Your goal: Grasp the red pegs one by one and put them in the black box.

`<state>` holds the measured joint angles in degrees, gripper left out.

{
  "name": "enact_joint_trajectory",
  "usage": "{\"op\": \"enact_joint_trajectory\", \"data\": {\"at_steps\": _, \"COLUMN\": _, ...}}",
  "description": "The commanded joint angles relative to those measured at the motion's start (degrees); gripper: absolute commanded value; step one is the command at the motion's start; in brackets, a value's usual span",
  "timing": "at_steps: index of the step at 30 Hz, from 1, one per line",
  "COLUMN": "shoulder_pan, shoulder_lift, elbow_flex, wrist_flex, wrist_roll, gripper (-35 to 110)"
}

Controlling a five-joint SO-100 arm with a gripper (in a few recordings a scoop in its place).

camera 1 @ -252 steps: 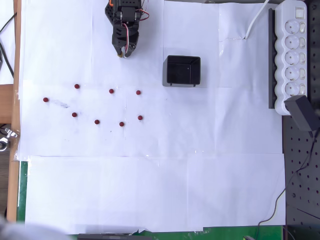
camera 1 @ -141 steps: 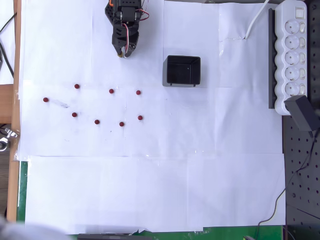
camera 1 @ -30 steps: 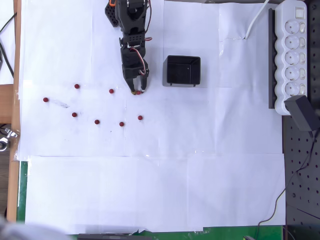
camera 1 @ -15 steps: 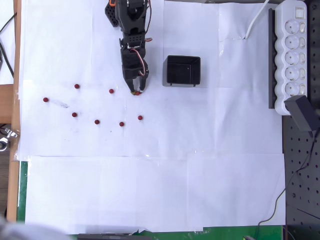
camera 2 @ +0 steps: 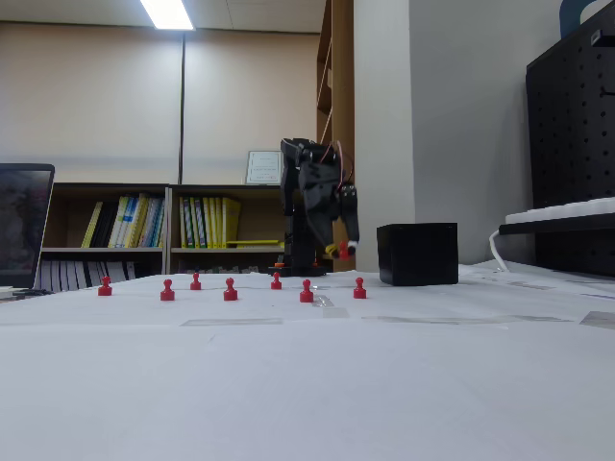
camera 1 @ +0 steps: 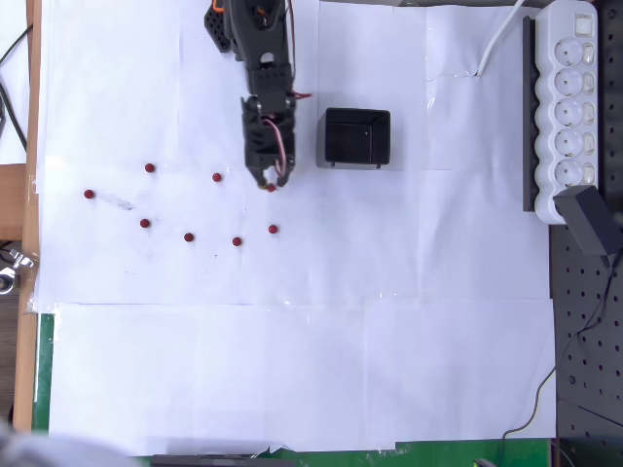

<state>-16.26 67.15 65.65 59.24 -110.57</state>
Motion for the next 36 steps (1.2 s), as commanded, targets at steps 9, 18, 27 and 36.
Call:
{"op": "enact_joint_trajectory", "data": {"at_steps": 9, "shoulder_pan": -18.5, "shoulder_lift": 4.0, "elbow_flex": 38.4, "wrist_flex": 32.4, "wrist_roll": -18.2, "gripper": 0}}
{"op": "enact_joint_trajectory", "data": {"at_steps": 18, "shoulder_pan": -25.2, "shoulder_lift": 13.4, "elbow_flex": 32.5, "wrist_flex": 25.7, "wrist_roll": -20.8, "gripper": 0}}
{"op": "enact_joint_trajectory", "data": {"at_steps": 27, "shoulder_pan": -26.6, "shoulder_lift": 14.9, "elbow_flex": 19.7, "wrist_flex": 17.0, "wrist_roll": -20.4, "gripper": 10}}
{"op": "enact_joint_trajectory", "data": {"at_steps": 36, "shoulder_pan": -22.7, "shoulder_lift": 5.8, "elbow_flex": 22.9, "wrist_flex": 20.0, "wrist_roll": -19.0, "gripper": 26}}
